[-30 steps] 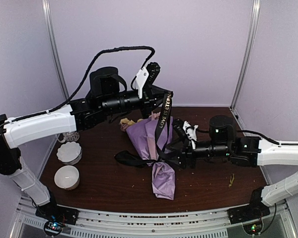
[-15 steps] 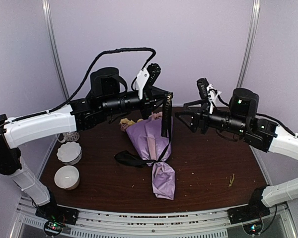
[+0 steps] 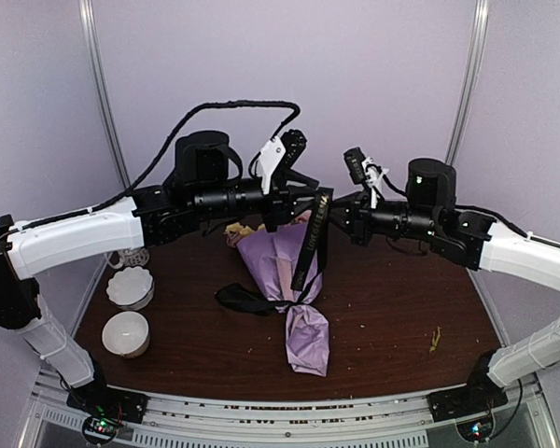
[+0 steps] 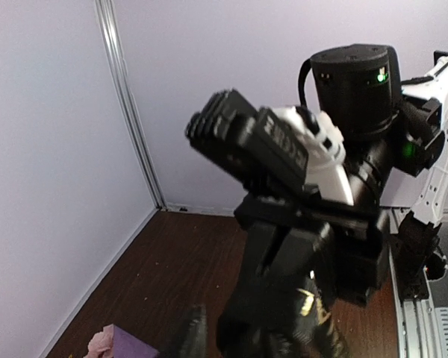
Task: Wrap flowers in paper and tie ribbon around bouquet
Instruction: Cross the half-tied ribbon over the folded bouquet.
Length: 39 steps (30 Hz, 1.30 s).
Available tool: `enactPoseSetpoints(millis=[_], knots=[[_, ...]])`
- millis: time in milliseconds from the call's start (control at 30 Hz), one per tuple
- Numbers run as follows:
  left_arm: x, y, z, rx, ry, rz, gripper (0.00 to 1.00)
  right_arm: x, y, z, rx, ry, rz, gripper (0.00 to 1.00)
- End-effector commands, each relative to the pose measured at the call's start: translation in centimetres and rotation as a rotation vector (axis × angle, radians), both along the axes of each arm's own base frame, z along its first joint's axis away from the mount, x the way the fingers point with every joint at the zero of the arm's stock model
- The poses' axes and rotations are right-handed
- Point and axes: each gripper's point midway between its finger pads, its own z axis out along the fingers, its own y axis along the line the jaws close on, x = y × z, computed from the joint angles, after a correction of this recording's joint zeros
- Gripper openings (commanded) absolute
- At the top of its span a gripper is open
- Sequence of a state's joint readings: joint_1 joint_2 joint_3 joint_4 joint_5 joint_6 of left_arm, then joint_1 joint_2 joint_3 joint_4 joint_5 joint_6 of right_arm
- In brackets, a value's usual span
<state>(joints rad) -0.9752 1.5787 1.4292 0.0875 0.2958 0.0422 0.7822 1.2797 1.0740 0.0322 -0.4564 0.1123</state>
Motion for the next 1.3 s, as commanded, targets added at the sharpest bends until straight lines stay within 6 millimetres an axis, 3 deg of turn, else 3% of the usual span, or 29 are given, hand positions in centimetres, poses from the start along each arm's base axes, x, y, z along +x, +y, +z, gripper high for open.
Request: enactPoseSetpoints(millis=[0, 33, 100, 233, 367, 467, 633, 833, 1000, 1067, 1267], knots=[[2.6, 1.2, -3.5, 0.117, 0.065, 0.138, 0.54, 2.3, -4.0, -0.3, 0.125, 0.084, -0.141, 0.00], [3.3, 1.8, -4.8, 0.148, 0.097, 0.176, 0.62, 3.0, -4.8, -1.5, 0.143, 0.129, -0.174, 0.00], [4.6, 3.5, -8.0, 0.218, 0.179, 0.240, 0.67, 4.0, -6.0, -4.1, 0.160, 0.219, -0.234, 0.00], [6.4, 7.8, -15.9, 0.381, 0.339, 0.389, 0.66, 5.7, -7.9, -10.0, 0.137, 0.397, -0.368, 0.00], [6.3, 12.0, -23.2, 0.523, 0.492, 0.496, 0.62, 7.4, -11.6, -16.1, 0.104, 0.556, -0.587, 0.05], [5.4, 13.8, -26.6, 0.602, 0.526, 0.504, 0.61, 8.2, -14.1, -20.5, 0.077, 0.671, -0.695, 0.09], [3.7, 15.1, -29.6, 0.712, 0.514, 0.449, 0.69, 8.6, -17.2, -25.6, -0.029, 0.786, -0.811, 0.39], [3.1, 16.3, -34.1, 0.857, 0.524, 0.433, 0.75, 8.2, -18.5, -26.7, -0.091, 0.795, -0.848, 0.50], [3.9, 16.6, -34.7, 0.880, 0.500, 0.467, 0.70, 7.8, -19.6, -25.3, -0.135, 0.730, -0.869, 0.51], [3.5, 16.2, -34.4, 0.868, 0.502, 0.438, 0.57, 7.7, -19.8, -24.7, -0.155, 0.709, -0.866, 0.51], [0.4, 14.5, -33.0, 0.796, 0.553, 0.246, 0.02, 7.3, -20.7, -22.5, -0.186, 0.647, -0.878, 0.51]])
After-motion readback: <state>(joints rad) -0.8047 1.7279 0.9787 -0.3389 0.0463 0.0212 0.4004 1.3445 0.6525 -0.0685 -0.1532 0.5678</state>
